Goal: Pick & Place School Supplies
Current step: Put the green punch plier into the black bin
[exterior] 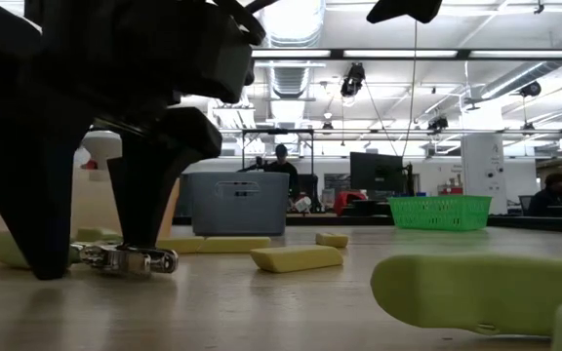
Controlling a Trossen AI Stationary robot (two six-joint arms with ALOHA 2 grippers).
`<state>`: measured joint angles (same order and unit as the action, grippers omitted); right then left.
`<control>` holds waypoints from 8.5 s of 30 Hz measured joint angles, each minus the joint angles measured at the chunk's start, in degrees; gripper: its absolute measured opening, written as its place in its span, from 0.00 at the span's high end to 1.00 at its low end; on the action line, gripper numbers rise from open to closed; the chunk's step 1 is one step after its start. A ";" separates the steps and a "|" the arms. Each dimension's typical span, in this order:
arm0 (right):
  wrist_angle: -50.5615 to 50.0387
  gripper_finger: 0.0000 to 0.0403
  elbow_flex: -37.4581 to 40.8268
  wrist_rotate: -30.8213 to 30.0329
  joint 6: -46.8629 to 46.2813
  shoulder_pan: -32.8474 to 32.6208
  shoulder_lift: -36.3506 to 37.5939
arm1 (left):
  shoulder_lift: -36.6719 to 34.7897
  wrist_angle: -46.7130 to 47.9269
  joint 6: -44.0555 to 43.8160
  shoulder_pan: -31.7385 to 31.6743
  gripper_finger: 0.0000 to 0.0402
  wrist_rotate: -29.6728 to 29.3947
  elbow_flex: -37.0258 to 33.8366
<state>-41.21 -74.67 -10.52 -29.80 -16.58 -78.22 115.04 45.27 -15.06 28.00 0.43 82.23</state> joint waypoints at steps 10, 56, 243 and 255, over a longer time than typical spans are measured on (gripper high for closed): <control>-0.01 0.12 0.00 -0.01 0.01 -0.01 0.00 | 0.00 -0.21 -1.16 -0.19 0.31 -0.51 -0.08; 0.00 0.12 0.00 0.00 0.01 -0.02 0.00 | -0.48 -1.65 -5.93 -0.41 0.32 -2.85 -2.61; -0.02 0.12 0.02 -0.02 0.01 -0.01 0.00 | -2.42 -5.85 -24.00 -48.19 0.69 -1.81 -2.83; -0.02 0.12 0.01 -0.01 0.00 -0.02 0.01 | -2.08 -5.83 -20.53 -48.19 0.63 -1.30 -2.83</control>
<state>-41.23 -74.67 -10.53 -29.80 -16.60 -78.21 112.97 39.44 -35.59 -20.18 -0.87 79.40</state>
